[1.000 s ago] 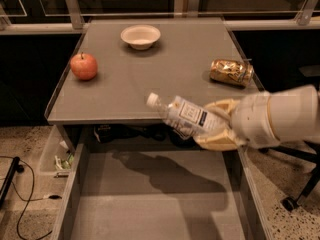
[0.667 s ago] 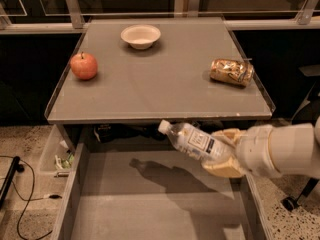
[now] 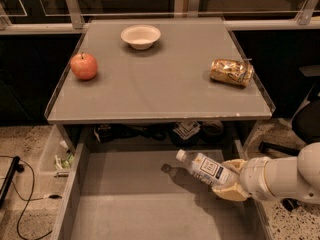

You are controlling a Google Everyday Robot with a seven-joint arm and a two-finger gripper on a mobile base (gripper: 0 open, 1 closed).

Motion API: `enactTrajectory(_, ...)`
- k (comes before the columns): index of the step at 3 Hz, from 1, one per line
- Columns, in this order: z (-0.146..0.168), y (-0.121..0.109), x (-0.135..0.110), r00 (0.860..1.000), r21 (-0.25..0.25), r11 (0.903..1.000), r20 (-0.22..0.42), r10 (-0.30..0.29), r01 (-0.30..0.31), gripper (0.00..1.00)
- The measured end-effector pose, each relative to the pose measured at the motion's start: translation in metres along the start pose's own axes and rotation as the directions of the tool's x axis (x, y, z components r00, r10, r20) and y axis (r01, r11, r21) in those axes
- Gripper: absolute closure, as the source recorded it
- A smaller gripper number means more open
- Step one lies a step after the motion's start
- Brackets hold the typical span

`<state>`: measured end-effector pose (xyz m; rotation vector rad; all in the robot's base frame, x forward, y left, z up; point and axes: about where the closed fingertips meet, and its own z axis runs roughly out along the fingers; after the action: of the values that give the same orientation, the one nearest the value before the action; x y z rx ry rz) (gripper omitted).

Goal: Place blue plastic bottle into top drawer

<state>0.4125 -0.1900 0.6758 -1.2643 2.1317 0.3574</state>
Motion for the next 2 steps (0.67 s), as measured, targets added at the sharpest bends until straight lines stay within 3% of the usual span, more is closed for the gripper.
enactTrajectory(2,0.016,0.006,0.004,1.000,-0.023,0.9996,0.005,-0.016,0.016,1.00)
